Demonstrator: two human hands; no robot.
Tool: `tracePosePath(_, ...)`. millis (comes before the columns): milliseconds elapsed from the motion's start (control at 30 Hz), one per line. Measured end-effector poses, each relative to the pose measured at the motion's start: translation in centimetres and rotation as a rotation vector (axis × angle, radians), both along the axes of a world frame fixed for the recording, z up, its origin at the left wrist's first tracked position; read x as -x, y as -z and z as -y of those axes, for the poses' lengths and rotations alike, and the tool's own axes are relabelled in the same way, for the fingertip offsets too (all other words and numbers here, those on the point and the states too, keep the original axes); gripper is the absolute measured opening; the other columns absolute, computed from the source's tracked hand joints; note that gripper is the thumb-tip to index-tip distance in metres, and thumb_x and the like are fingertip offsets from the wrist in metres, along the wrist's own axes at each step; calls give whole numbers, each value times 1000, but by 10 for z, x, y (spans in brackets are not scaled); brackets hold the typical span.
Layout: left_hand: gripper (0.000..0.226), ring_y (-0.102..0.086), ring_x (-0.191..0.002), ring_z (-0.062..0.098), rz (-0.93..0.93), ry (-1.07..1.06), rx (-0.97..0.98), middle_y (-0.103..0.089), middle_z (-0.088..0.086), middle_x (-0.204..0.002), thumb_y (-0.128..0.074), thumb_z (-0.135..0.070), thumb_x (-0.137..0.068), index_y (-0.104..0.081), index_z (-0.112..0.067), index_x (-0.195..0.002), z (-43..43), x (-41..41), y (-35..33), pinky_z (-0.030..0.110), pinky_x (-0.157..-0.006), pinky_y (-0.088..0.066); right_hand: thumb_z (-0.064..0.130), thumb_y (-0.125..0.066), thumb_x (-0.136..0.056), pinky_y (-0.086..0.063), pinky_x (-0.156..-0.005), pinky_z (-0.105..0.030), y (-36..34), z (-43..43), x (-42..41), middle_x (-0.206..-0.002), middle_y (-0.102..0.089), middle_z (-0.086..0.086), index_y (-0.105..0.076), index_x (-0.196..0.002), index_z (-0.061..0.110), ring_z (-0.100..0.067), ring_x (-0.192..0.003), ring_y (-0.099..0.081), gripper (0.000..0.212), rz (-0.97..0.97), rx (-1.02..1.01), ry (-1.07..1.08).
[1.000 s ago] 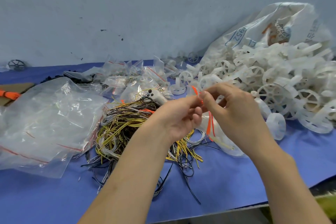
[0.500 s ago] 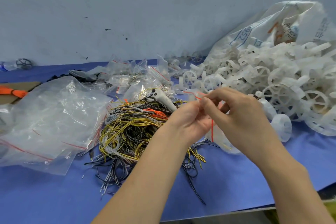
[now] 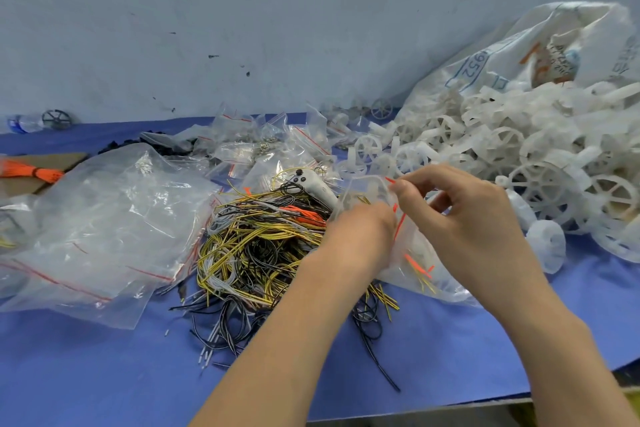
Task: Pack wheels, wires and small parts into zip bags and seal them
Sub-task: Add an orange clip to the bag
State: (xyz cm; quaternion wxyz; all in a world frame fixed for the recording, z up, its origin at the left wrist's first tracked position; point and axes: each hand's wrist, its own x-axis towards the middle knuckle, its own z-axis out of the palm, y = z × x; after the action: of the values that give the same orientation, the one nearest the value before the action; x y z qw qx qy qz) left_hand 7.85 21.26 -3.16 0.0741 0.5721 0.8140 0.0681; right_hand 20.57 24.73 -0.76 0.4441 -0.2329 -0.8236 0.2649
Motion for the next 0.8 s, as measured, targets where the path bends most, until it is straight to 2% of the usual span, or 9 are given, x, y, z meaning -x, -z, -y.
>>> tracePosePath(33, 6, -61, -83, 29, 12, 14, 1, -54, 2, -78, -60, -12, -87, -57, -16, -88, 3, 2, -2, 32, -67, -39, 29, -66, -90, -38, -62, -12, 0, -1, 0, -75, -64, 17, -72, -82, 28, -6, -64, -56, 10, -8, 9, 6)
tracePosePath(100, 20, -58, -69, 24, 109, 51, 4, -54, 1, -65, -60, -16, -90, -52, -15, -72, 10, 4, -11, 26, -63, -40, 29, -67, -91, -37, -60, -10, 1, -3, -1, -74, -64, 19, -71, -82, 30, -6, -63, -58, 10, -21, 38, 15)
tracePosePath(167, 28, -58, -62, 20, 296, 50, -68, -63, 4, -65, -50, -23, -98, -60, -9, -76, 20, 7, -20, 23, -52, -40, 30, -66, -92, -38, -58, -11, 1, -6, -1, -76, -64, 22, -71, -82, 33, -8, -62, -60, 12, -45, 77, 22)
tracePosePath(233, 37, -49, -58, 20, 299, 60, -121, -56, 2, -62, -43, -29, -101, -57, -8, -74, 32, 12, -30, 26, -48, -35, 34, -65, -93, -39, -57, -15, 1, -10, -3, -75, -64, 21, -72, -83, 32, -13, -62, -62, 12, -77, 105, 50)
tracePosePath(300, 39, -44, -53, 14, 279, 105, -154, -50, -5, -55, -41, -32, -103, -53, -13, -70, 43, 18, -41, 26, -50, -35, 37, -63, -93, -45, -61, -23, -1, -14, -4, -73, -64, 19, -72, -83, 31, -15, -63, -62, 15, -110, 120, 81)
tracePosePath(400, 32, -58, -58, -4, 353, 153, -328, -65, -21, -62, -44, -38, -102, -67, -24, -87, 62, 23, -56, 20, -59, -45, 38, -62, -94, -52, -67, -43, -3, -16, -5, -68, -63, 17, -71, -81, 30, -21, -63, -62, 17, -165, 142, 131)
tracePosePath(533, 30, -65, -69, 10, 389, 155, -624, -69, -10, -73, -44, -38, -102, -68, -27, -87, 78, 30, -53, 28, -66, -51, 43, -61, -94, -52, -64, -48, -9, -20, -13, -67, -62, 18, -67, -78, 32, -25, -62, -61, 20, -255, 152, 213)
tracePosePath(667, 22, -58, -65, 5, 236, 140, -232, -63, -14, -73, -48, -41, -99, -64, -30, -88, 92, 34, -16, 31, -60, -47, 46, -59, -94, -40, -59, -33, -15, -25, -21, -66, -61, 16, -63, -75, 35, -15, -56, -54, 22, -313, 126, 281)
tracePosePath(800, 15, -52, -70, -6, 187, 167, 130, -59, -17, -83, -50, -45, -96, -60, -36, -101, 105, 31, 17, 22, -63, -41, 46, -57, -95, -45, -62, -38, -21, -29, -26, -69, -60, 10, -67, -86, 28, -18, -58, -54, 23, -331, 67, 320)
